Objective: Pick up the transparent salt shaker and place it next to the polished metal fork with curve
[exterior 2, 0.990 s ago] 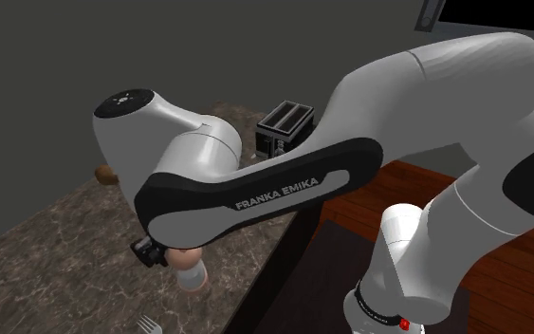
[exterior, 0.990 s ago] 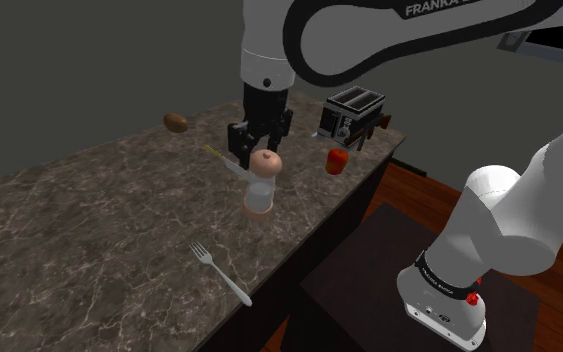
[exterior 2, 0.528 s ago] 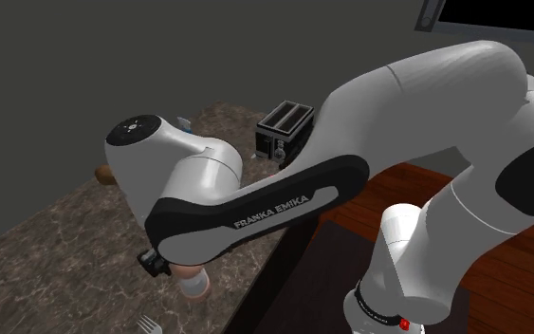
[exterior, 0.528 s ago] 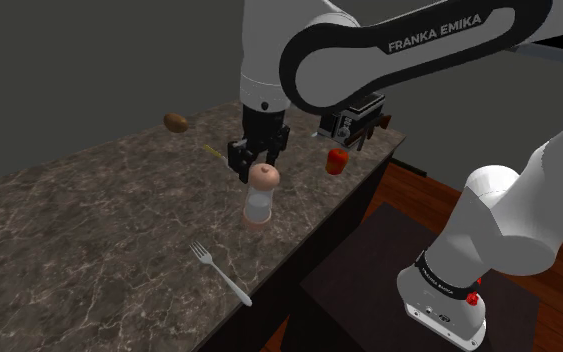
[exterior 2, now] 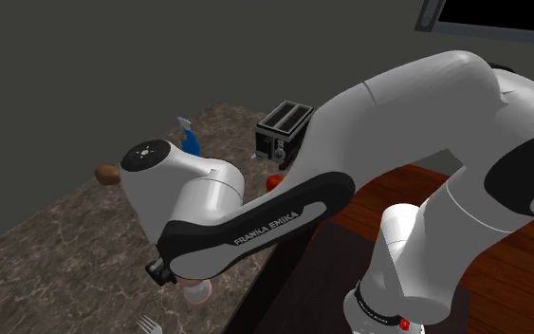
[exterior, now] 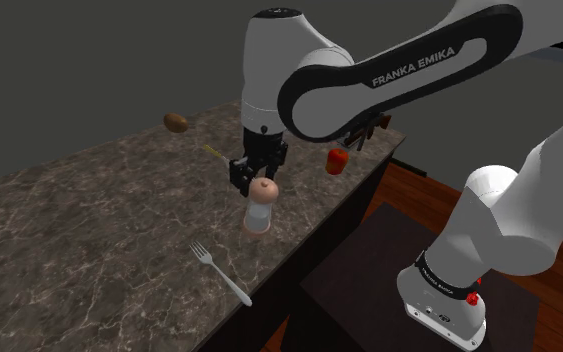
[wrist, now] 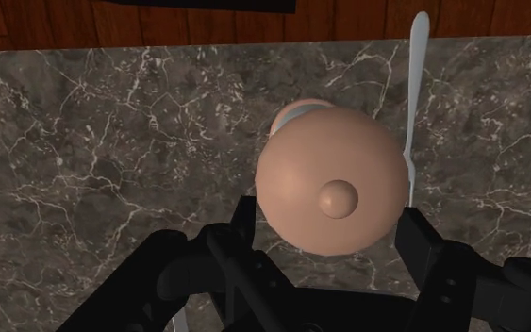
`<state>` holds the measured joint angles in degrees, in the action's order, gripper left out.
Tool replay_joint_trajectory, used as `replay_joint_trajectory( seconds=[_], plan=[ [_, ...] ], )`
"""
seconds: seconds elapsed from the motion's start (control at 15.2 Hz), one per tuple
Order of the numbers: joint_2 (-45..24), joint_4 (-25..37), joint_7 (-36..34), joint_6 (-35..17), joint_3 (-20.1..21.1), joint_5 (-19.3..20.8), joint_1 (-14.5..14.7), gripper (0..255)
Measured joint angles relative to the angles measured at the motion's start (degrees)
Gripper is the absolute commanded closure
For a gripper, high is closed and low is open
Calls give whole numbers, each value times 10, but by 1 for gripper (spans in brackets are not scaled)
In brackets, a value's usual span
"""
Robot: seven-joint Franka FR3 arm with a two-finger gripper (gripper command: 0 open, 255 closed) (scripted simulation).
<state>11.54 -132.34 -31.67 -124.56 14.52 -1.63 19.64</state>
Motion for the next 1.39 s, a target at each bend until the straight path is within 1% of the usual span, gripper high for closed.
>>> replay_joint_trajectory(
  seconds=[0.92, 1.39],
  plan=[
    [-59, -54, -17, -111, 7, 18, -2, 255],
    [-62, -58, -18, -119, 7, 19, -2, 255]
  ],
)
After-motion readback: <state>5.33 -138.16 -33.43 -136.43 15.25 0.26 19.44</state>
